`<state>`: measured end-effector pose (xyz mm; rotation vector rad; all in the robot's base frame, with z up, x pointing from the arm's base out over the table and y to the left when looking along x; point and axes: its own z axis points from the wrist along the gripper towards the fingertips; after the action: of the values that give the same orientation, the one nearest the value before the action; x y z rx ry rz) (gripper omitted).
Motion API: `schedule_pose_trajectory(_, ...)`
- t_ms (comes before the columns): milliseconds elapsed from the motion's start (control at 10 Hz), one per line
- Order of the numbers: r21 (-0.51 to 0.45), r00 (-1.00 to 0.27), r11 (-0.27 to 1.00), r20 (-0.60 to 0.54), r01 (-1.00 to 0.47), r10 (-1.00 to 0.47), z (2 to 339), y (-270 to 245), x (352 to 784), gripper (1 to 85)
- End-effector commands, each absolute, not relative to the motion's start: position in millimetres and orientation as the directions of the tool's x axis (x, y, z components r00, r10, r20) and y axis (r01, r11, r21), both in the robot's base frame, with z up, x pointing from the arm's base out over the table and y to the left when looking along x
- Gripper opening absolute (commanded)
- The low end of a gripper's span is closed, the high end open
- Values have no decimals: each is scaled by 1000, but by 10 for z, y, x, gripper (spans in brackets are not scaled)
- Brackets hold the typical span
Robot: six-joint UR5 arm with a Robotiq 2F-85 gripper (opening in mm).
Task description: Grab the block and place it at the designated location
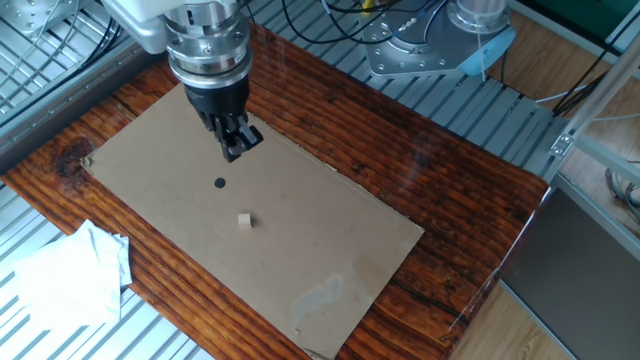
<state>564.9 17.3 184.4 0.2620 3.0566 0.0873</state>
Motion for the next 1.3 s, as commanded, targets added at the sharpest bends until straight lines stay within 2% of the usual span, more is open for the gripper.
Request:
schedule_pose_trajectory(0, 88, -980, 983, -107, 159, 168, 1820, 230, 5769, 10)
schedule_pose_trajectory(200, 79, -979, 988, -141, 136, 146, 1734, 237, 5855, 10)
schedule_pose_trajectory(400, 38, -966, 996, -242, 83, 90, 1669, 138, 6088, 10)
schedule_pose_trajectory(500, -3, -969, 998, -241, 64, 62, 1580, 79, 6040, 10)
schedule_pose_trajectory(700, 18, -986, 1000, -166, -2, 1, 1372, 285, 5762, 10)
schedule_pose_trajectory(900, 4, -985, 1000, -172, 5, 6, 1128, 355, 5607, 10)
schedule_pose_trajectory(1200, 69, -995, 998, -99, 17, 23, 1106, 458, 5430, 10)
